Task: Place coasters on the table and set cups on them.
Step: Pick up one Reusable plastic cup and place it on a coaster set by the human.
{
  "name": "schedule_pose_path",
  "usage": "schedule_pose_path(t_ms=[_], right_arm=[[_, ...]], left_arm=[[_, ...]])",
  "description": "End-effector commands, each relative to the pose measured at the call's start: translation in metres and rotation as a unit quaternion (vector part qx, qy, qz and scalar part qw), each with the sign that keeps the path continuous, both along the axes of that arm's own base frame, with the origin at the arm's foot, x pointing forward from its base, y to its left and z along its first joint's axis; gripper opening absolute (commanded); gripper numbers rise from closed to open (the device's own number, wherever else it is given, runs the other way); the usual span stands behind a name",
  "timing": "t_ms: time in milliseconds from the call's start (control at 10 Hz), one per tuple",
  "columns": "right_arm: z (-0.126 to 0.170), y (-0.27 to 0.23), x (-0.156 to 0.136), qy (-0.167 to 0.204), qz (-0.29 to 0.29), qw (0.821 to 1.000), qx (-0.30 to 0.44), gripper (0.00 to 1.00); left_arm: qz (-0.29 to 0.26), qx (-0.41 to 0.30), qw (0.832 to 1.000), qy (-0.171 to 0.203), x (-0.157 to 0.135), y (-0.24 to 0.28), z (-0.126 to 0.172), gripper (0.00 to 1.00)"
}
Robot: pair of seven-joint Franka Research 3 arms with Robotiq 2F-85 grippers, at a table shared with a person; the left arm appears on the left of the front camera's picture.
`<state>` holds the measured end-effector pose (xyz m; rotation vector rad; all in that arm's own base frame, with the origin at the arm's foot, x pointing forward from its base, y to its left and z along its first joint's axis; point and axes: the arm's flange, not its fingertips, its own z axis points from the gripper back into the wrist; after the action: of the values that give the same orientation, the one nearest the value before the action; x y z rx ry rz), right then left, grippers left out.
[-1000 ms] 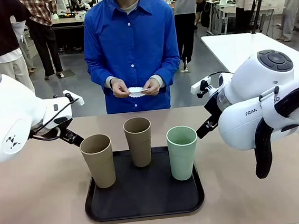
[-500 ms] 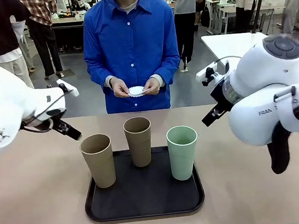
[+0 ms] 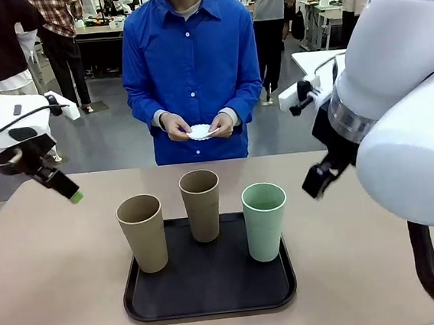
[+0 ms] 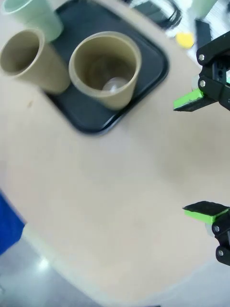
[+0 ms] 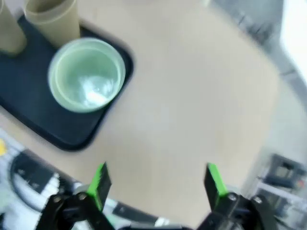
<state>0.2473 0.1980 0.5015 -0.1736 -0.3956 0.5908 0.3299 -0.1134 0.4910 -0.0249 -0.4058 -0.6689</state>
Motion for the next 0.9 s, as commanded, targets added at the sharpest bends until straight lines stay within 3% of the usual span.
schedule_pose_path(t_ms=[0,100,200,400,500,600,700,800], right_arm=[[-0.066,-0.053,-0.046,0.055,-0.035,0.996,0.058,1.00],[-0.081,-0.062,-0.042,0.058,-0.034,0.997,0.046,1.00],[-0.002,-0.001,-0.011,0.036,-0.007,0.999,0.015,1.00],[-0.002,-0.001,-0.011,0.036,-0.007,0.999,0.015,1.00],[-0.003,-0.006,-0.012,0.054,-0.015,0.998,0.024,1.00],[-0.012,-0.007,0.000,0.136,0.030,0.975,0.171,1.00],[0.003,-0.019,-0.004,0.194,0.092,0.882,0.420,1.00],[0.012,-0.043,-0.009,0.181,0.070,0.799,0.569,1.00]], left_arm=[[-0.014,-0.031,0.998,0.056,-0.068,0.027,-0.039,1.00],[0.004,-0.030,0.998,0.060,-0.075,0.027,-0.048,1.00],[-0.013,-0.016,0.999,0.036,-0.013,0.003,0.002,1.00],[-0.013,-0.016,0.999,0.036,-0.013,0.003,0.002,1.00],[-0.013,-0.016,0.999,0.036,-0.013,0.003,0.002,1.00],[-0.012,-0.020,0.999,0.046,-0.019,0.004,0.005,1.00],[-0.040,-0.168,0.980,0.095,-0.020,0.023,0.021,1.00],[-0.035,-0.284,0.949,0.134,-0.016,0.048,0.030,1.00]])
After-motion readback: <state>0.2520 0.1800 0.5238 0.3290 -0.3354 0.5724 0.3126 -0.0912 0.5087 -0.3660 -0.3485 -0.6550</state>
